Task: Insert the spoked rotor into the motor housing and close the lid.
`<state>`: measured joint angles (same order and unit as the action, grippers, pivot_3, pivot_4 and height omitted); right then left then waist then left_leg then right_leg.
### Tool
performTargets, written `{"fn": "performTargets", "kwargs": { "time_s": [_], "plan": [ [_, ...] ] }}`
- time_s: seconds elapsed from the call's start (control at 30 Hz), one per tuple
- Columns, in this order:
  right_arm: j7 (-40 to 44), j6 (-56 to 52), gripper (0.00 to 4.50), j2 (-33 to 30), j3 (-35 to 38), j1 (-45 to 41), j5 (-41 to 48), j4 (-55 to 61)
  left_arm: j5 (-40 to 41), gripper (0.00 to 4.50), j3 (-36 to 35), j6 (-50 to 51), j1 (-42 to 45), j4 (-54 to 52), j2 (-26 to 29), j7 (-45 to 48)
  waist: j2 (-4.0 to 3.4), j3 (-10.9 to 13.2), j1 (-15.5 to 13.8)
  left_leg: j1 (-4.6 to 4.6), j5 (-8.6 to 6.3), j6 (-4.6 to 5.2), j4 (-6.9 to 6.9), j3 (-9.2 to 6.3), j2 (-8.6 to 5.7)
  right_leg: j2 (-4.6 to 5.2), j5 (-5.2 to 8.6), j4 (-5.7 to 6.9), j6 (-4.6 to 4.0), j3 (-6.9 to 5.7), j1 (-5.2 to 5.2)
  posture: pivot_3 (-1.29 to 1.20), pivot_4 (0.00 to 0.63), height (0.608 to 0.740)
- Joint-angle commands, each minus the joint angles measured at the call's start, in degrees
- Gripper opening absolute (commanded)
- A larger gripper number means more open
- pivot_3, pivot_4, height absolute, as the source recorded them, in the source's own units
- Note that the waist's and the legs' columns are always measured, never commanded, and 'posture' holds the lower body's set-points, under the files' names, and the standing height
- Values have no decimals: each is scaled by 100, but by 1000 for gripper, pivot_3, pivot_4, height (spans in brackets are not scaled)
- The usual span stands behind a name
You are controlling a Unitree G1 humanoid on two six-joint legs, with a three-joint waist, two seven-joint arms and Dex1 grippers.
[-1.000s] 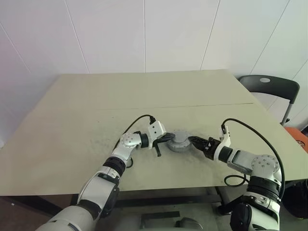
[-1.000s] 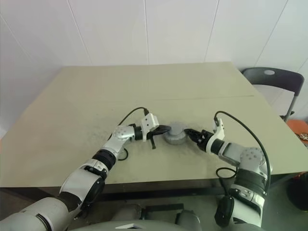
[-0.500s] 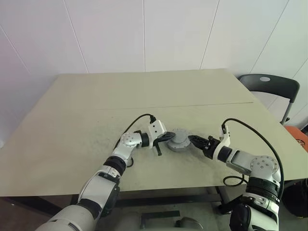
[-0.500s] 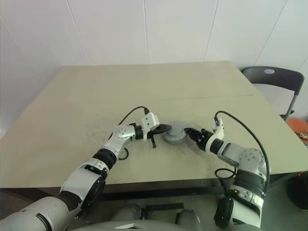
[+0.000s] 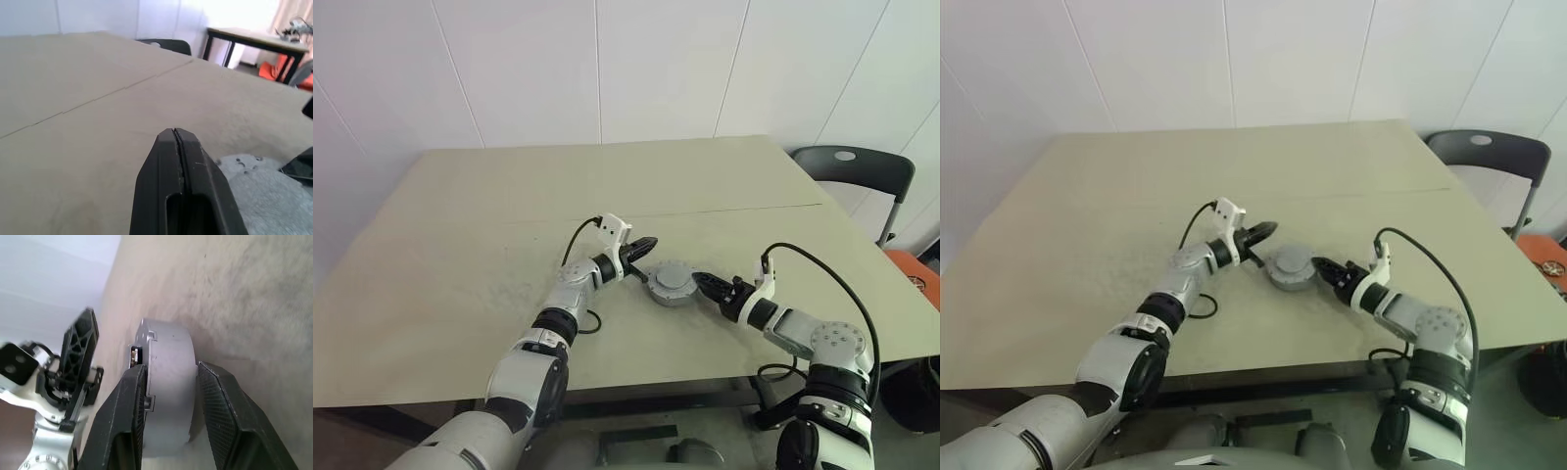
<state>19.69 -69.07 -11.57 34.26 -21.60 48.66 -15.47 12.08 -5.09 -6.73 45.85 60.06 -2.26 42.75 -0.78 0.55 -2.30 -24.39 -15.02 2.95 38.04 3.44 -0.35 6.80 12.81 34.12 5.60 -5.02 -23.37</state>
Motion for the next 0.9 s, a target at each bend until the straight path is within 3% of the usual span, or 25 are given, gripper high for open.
{"fn": "performTargets", "kwargs": {
  "time_s": [0.03,0.13,0.23,0.63,0.9],
  "plan": [
    [-475,600,1319,108,213,-65,-122,-80,648,0,-612,506,140,-274,-25,-298,0,0,8,1,0,-1,2,0,0,1,0,0,0,0,1,0,0,740],
    [-739,931,1319,311,335,-170,-48,-175,1209,0,-1259,982,203,-204,-3,-811,2,1,13,4,-7,-12,4,-4,0,4,-1,2,-1,0,4,0,0,740],
    [-886,1134,1319,411,314,-224,-15,-281,1567,557,-1613,1357,146,-315,19,-955,5,3,18,6,-8,-15,5,-12,1,3,-3,3,0,0,4,0,0,740],
    [-1286,2455,1319,967,567,-730,355,-921,2276,4330,-2091,2312,-7,-736,-283,-1273,6,5,63,7,-8,-17,5,-10,1,2,-10,0,-7,1,3,0,0,740],
    [-1057,2872,1319,1476,325,-861,524,-1143,3025,4444,-2537,3338,132,-643,-515,-1530,12,12,313,1,-8,-15,3,-11,1,0,-12,5,-4,1,8,0,0,740]
  ]
}}
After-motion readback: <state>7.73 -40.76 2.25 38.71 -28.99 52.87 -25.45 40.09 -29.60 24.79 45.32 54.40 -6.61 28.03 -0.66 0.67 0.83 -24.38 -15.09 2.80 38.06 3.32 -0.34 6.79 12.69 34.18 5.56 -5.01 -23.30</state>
